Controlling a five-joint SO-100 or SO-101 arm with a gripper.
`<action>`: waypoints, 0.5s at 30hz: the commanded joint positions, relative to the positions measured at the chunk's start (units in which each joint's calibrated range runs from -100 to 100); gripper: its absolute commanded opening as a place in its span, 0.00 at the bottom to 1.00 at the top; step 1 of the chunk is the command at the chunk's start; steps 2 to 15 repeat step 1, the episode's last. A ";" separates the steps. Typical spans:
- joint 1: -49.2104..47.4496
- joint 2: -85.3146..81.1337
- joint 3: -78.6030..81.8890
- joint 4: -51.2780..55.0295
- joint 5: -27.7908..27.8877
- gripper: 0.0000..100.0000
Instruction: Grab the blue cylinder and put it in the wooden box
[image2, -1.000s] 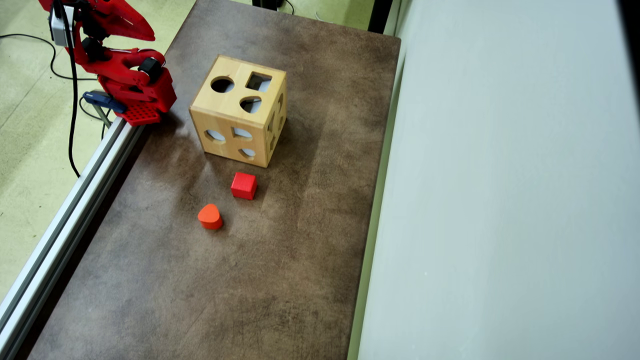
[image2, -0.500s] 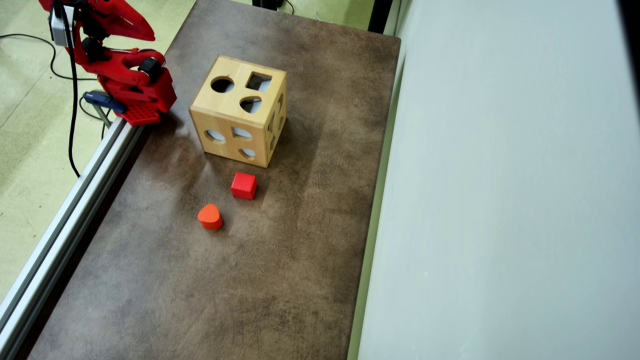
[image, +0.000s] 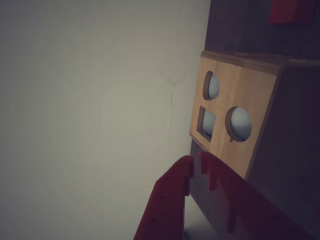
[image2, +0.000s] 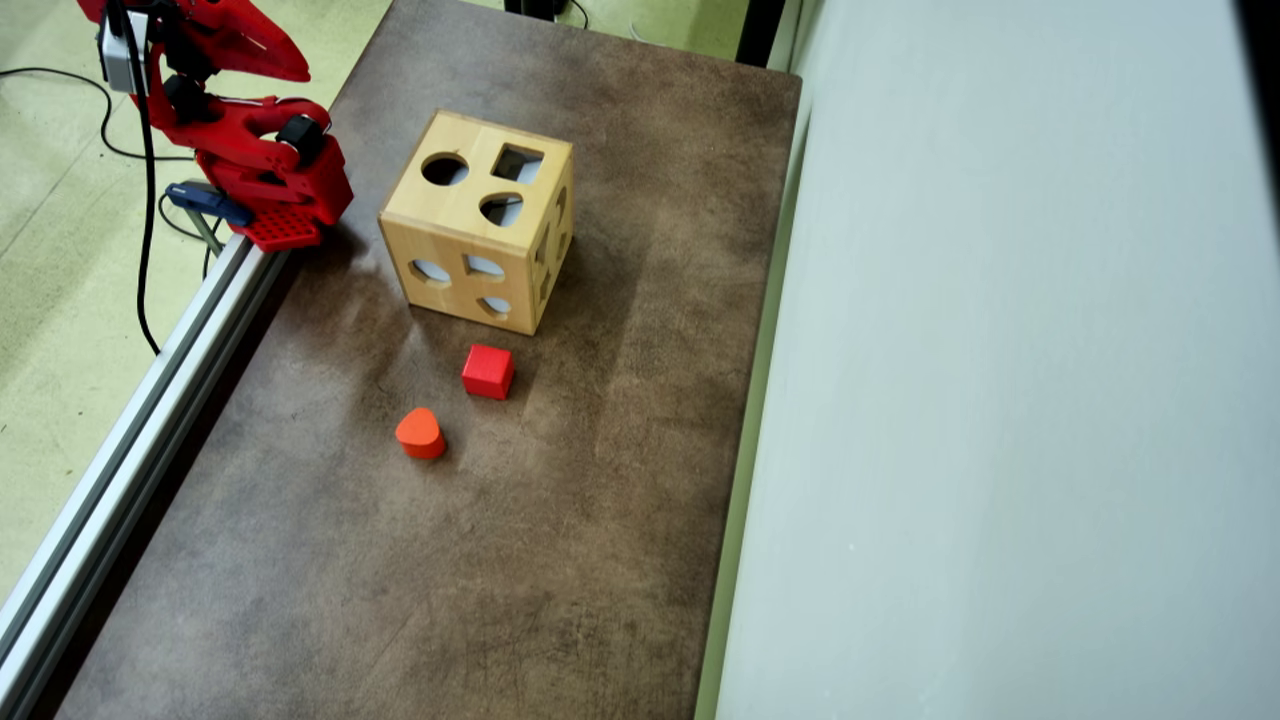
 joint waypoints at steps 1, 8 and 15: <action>0.15 0.18 -0.88 0.57 0.34 0.03; 0.15 0.18 -0.88 0.57 0.34 0.03; 0.15 0.18 -0.88 0.57 0.34 0.03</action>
